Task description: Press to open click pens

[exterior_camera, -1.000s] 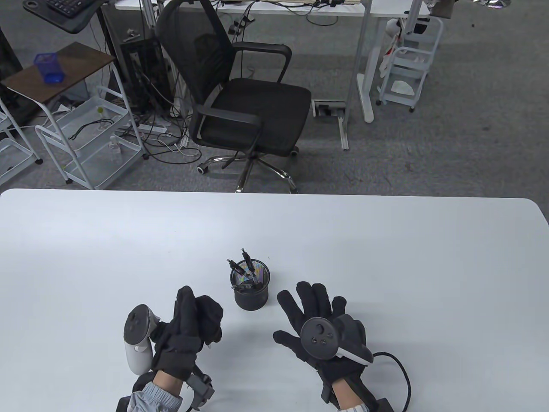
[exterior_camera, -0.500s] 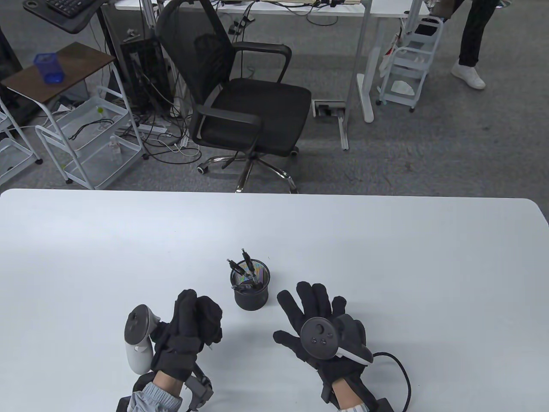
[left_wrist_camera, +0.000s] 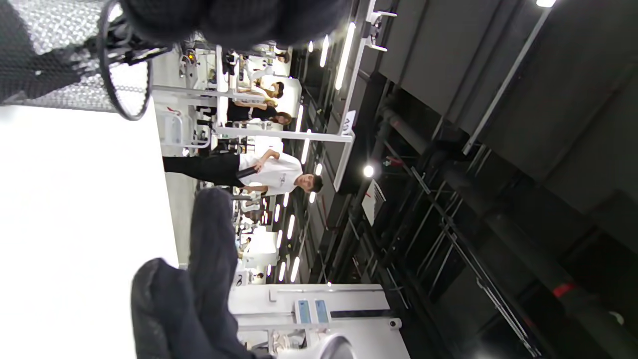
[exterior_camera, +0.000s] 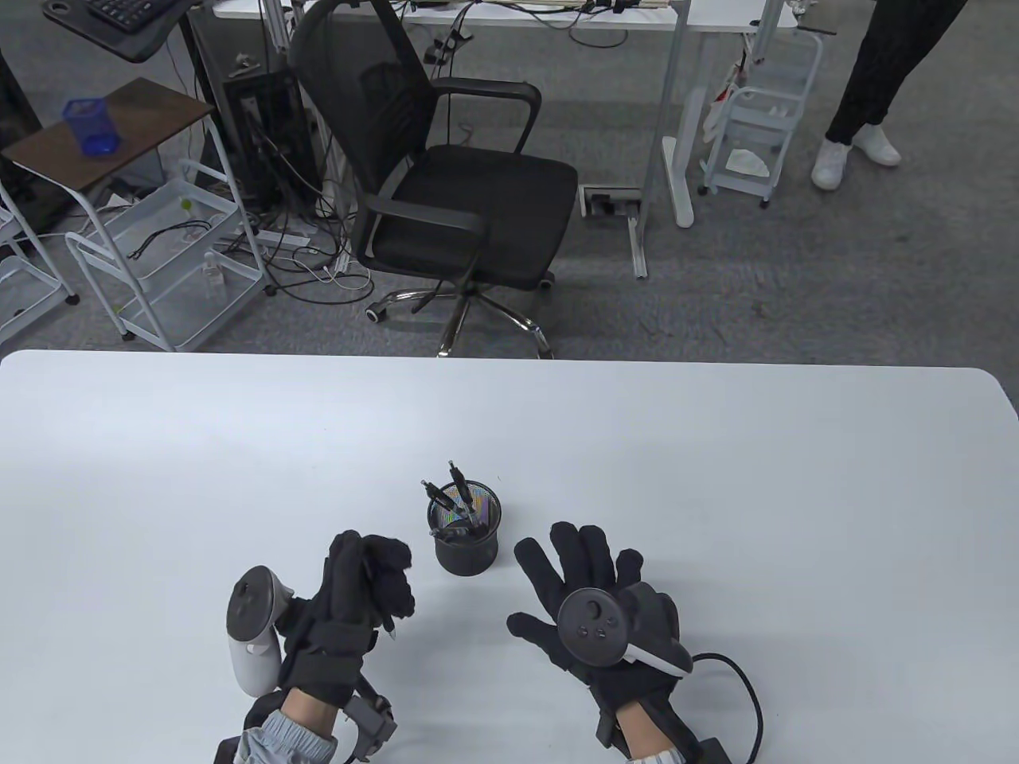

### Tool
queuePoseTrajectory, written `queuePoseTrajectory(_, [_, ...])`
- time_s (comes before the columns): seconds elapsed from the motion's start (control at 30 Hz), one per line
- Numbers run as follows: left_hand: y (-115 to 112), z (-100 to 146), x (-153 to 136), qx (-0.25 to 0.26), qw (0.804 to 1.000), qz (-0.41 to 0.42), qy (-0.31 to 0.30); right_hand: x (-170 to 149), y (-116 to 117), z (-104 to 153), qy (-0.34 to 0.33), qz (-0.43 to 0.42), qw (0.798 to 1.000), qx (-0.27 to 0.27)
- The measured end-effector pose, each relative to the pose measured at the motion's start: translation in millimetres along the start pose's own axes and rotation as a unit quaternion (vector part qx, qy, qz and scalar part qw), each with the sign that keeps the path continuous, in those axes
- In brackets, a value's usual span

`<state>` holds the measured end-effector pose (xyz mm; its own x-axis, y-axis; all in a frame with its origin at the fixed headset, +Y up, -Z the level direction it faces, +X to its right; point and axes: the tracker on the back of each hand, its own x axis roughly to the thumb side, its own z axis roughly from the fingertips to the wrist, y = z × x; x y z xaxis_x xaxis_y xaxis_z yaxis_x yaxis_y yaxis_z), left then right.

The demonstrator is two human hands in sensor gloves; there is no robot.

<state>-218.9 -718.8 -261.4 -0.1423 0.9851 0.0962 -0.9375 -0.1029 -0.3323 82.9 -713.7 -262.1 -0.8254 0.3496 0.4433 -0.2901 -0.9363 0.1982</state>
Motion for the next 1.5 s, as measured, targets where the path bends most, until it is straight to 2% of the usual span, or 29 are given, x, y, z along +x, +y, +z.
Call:
queuePoseTrajectory(0.07, [2, 2, 10, 0.001, 1.0, -0.016, 0.009, 0, -1, 0, 0.0, -0.001, 1.0, -0.001])
queuePoseTrajectory(0.2, [12, 10, 37, 0.068, 0.986, -0.154, 0.024, -2, -2, 1, 0.001, -0.005, 1.0, -0.005])
queuePoseTrajectory(0.33, [28, 14, 46, 0.102, 0.937, -0.319, 0.101, -2, -2, 1, 0.001, -0.006, 1.0, -0.004])
queuePoseTrajectory(0.43, [40, 15, 42, 0.116, 0.895, -0.398, 0.164, -2, -2, 0, -0.001, -0.007, 1.0, -0.004])
queuePoseTrajectory(0.63, [67, 14, 17, 0.155, 0.832, -0.464, 0.26, -2, -1, 0, -0.001, -0.007, 1.0, -0.005])
queuePoseTrajectory(0.8, [79, 10, -8, 0.16, 0.792, -0.498, 0.315, -3, -1, 0, 0.0, -0.009, 1.0, -0.005])
queuePoseTrajectory(1.27, [95, 2, -57, 0.148, 0.724, -0.544, 0.397, -4, -2, 1, 0.001, -0.012, 1.0, -0.005])
queuePoseTrajectory(1.4, [100, 0, -65, 0.152, 0.717, -0.547, 0.404, -5, -2, 1, 0.003, -0.012, 1.0, -0.005])
queuePoseTrajectory(1.5, [103, 1, -67, 0.155, 0.723, -0.537, 0.405, -5, -2, 0, 0.005, -0.012, 1.0, -0.003])
